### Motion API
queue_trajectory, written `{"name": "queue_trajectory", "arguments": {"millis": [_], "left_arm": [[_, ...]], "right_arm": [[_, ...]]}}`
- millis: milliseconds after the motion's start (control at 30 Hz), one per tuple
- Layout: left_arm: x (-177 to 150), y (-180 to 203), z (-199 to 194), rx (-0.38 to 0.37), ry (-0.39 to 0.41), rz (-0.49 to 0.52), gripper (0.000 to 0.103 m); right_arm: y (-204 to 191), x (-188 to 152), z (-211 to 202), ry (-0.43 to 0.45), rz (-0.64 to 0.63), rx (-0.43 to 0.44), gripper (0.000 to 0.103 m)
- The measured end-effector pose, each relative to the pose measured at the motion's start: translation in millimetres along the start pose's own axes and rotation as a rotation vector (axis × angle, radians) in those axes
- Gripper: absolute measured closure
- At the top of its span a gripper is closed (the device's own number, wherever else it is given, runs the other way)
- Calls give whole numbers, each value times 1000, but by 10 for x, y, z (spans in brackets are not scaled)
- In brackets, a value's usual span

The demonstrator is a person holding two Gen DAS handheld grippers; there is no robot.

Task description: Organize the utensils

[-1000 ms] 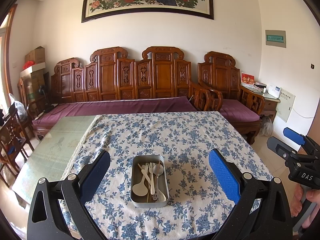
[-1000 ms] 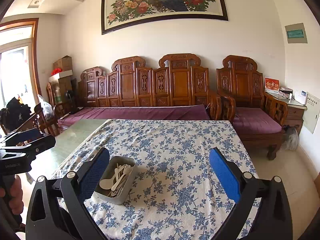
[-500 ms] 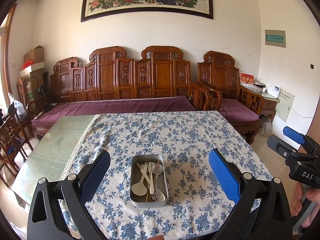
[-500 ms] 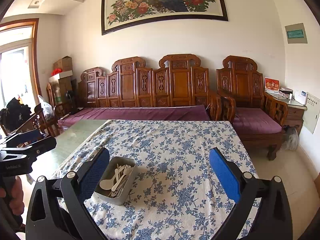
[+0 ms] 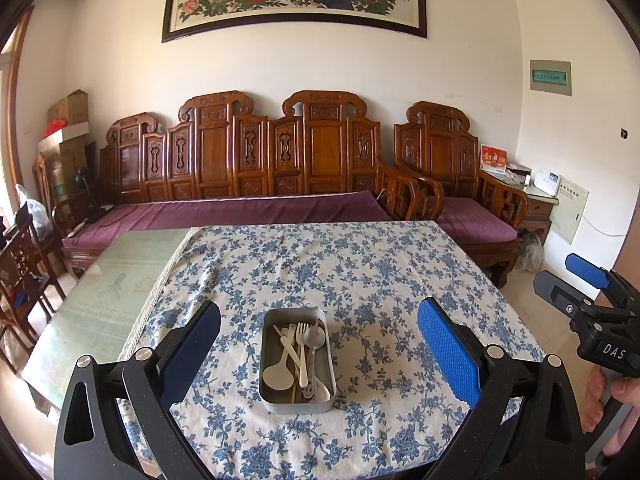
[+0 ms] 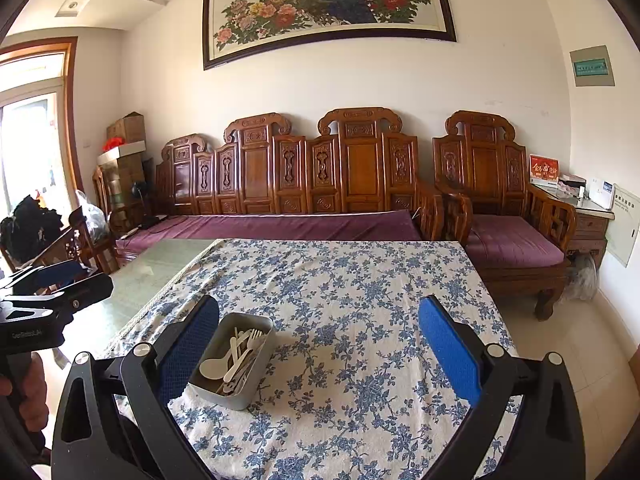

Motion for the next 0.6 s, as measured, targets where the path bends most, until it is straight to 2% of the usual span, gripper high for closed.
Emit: {"name": "queue_trajectory", "arguments": {"millis": [600], "left_arm": [[-33,2,2,-11,1,4,8]], "right_arm": [[-17,-4,11,5,1,-3,3]]}}
Point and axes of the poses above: each gripper's, at about its wrist camera, not at the fingertips, and z roughly the way its jaws point, y to its right, x to its top, the point moved 10 cm from there along z, roughly the way its jaws point, and after that the axes turned 8 degrees about x, right-handed, at the moved point
